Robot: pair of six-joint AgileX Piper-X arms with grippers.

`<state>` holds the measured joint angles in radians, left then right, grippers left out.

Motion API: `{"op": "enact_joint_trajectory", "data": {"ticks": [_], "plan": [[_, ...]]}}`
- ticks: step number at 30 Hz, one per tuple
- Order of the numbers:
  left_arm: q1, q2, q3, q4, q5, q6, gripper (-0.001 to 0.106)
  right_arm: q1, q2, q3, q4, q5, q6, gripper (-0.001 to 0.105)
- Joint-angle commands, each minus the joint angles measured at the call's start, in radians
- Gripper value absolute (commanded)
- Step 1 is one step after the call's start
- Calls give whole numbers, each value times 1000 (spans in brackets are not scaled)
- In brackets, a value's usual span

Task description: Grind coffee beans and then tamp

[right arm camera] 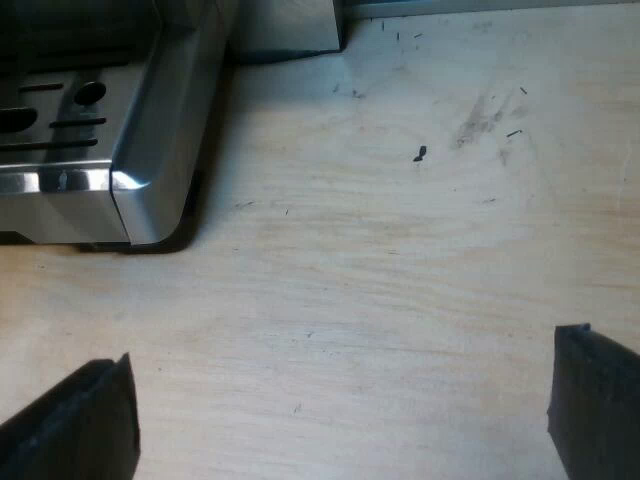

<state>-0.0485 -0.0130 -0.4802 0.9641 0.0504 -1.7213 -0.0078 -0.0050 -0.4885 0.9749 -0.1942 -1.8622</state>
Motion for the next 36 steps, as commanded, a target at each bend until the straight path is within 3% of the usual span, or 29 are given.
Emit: {"op": "enact_joint_trajectory", "data": {"ticks": [1,15,26,35,36], "plan": [[0,-139,0,-11,7,-1,79,-1,-47,-5,-9,-4,0,84],[0,-139,0,-11,7,-1,79,-1,-47,-5,-9,-4,0,84],[0,-139,0,-11,83,-1,79,-1,-47,-5,-10,-4,0,84],[0,-139,0,-29,83,-1,79,-1,-47,-5,-15,-4,3,84],[-4,-139,0,-29,83,-1,79,-1,-47,-12,-9,-4,26,84]]}}
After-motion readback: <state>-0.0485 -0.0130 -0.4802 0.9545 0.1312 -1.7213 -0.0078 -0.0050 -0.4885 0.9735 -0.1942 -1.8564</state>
